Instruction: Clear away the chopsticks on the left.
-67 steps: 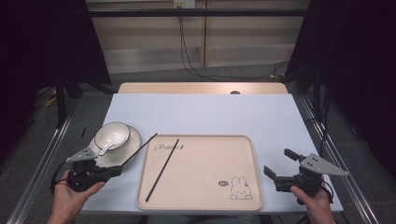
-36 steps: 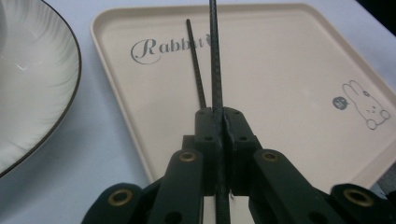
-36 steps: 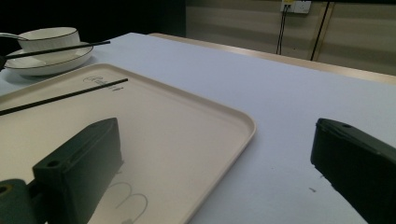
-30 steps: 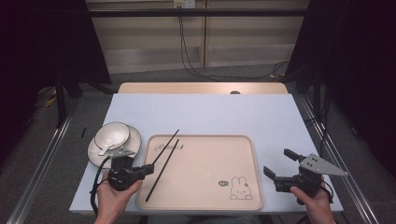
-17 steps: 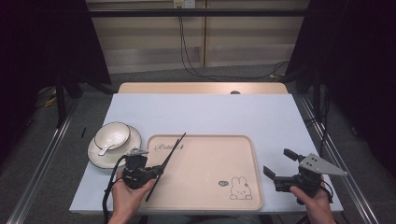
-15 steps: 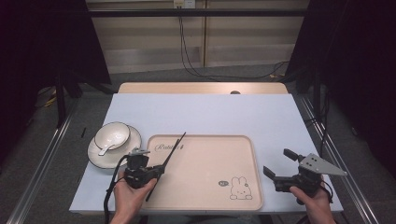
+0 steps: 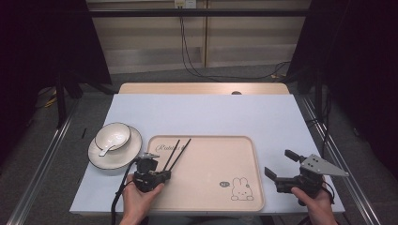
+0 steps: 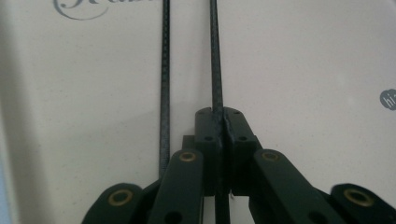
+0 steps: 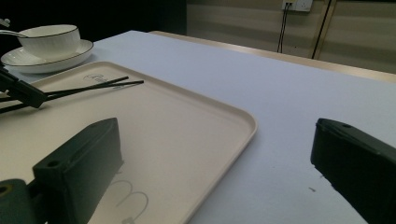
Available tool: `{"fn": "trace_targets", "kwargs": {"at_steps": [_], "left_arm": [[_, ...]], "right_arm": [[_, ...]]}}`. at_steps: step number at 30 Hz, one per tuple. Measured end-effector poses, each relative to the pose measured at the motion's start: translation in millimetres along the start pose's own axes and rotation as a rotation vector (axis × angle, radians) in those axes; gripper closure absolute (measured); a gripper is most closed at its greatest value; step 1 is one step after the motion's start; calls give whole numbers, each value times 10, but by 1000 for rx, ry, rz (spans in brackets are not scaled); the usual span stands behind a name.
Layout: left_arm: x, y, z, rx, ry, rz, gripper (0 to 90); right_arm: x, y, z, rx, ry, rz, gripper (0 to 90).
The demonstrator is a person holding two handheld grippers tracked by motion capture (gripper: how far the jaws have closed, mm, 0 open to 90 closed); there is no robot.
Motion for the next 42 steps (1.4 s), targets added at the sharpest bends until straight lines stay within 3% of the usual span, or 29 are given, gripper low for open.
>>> {"fn": "trace_targets", "kwargs": {"at_steps": [11,19,21,25,28,29,30,31,32,34,36,39,42], "left_arm": [[-10,-14,35,3,9,13,852],[-17,-21,15,7,-44,40,754],[-2,-17,3,0,-41,47,738],[3,39,-90,-62,-94,65,664],[30,57,-164,-104,-90,95,613],[33,61,-205,-128,-109,99,526],[32,64,-230,-154,-111,99,526],[49,60,-275,-182,-98,123,500],[50,60,-300,-203,-102,129,399],[62,46,-382,-262,-115,164,375],[95,28,-455,-308,-122,199,272],[185,-22,-558,-351,-71,259,163],[336,-90,-690,-405,-53,269,103]], "right_arm": [[0,1,6,-2,0,-2,16],[0,-2,9,-1,0,-2,16],[3,-1,4,-2,1,-2,16],[3,1,3,-2,2,0,16],[-1,3,3,-4,3,-1,16],[-3,3,3,-5,-1,0,16],[-3,3,3,-5,-1,0,16],[-1,3,1,-4,2,-1,16],[-3,0,-1,-3,0,0,16],[-3,1,2,-4,-1,0,15],[-5,2,3,-4,-2,0,16],[-3,2,2,-5,-3,0,15],[-9,1,4,-4,-5,4,16]]}}
Point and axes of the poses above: each handheld gripper's, and its own axes: z roughly forward along the jaws, y roughly out of its top, x roughly to its left, the point moved 6 cm from there along z, roughly forward along the jaws, and after that the axes turned 5 degrees about x, right-handed, at the moved point
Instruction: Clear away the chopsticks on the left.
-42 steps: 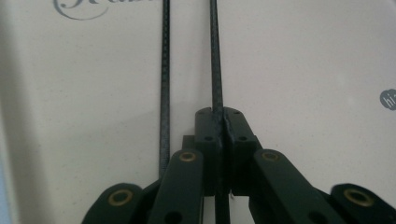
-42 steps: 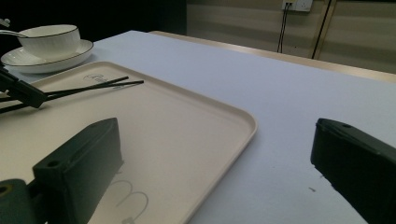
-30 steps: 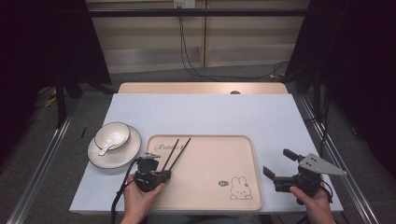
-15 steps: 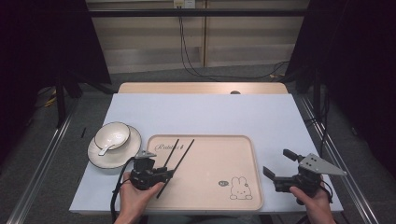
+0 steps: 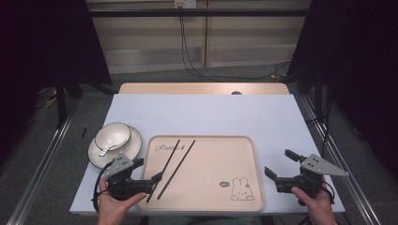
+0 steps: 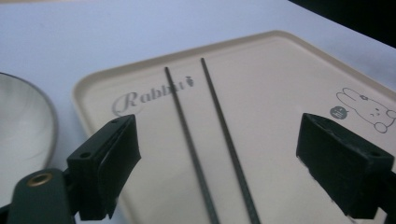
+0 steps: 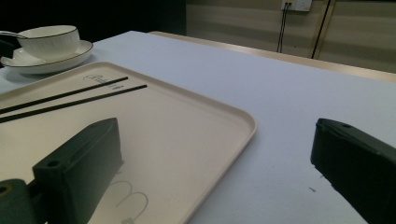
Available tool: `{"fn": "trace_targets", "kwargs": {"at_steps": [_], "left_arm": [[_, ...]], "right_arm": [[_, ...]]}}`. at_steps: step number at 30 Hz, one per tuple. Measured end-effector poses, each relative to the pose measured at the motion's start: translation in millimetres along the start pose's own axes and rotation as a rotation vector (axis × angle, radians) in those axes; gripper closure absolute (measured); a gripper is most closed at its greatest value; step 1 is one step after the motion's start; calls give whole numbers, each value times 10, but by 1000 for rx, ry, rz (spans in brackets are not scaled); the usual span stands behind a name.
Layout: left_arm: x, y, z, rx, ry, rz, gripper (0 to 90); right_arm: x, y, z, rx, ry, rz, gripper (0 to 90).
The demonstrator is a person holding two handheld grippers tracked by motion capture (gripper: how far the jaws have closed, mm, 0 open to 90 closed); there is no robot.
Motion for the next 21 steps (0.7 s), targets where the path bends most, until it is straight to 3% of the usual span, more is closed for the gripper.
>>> {"fn": "trace_targets", "kwargs": {"at_steps": [3,7,10,13,16,21], "left_arm": [[106,-64,-141,-38,30,-18,76],[178,-175,-306,-70,31,-63,44],[253,-219,-411,-95,59,-68,24],[351,-276,-463,-84,73,-68,18],[405,-251,-547,-136,76,-125,16],[447,-292,-577,-121,91,-127,17]], "right_arm": [[-1,0,1,1,-1,0,16],[-10,0,1,1,-3,4,16],[-15,-2,4,3,-10,5,16],[-8,-8,8,6,-4,9,15],[-15,-5,14,1,-3,11,15],[-24,-9,16,5,-2,16,15]]}}
Point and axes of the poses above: each handheld gripper's, and its own axes: z roughly forward along the jaws, y roughly out of its top, x roughly to its left, the point moved 6 cm from there along z, roughly forward along the jaws, and after that the axes turned 5 degrees about x, right-handed, at the moved point
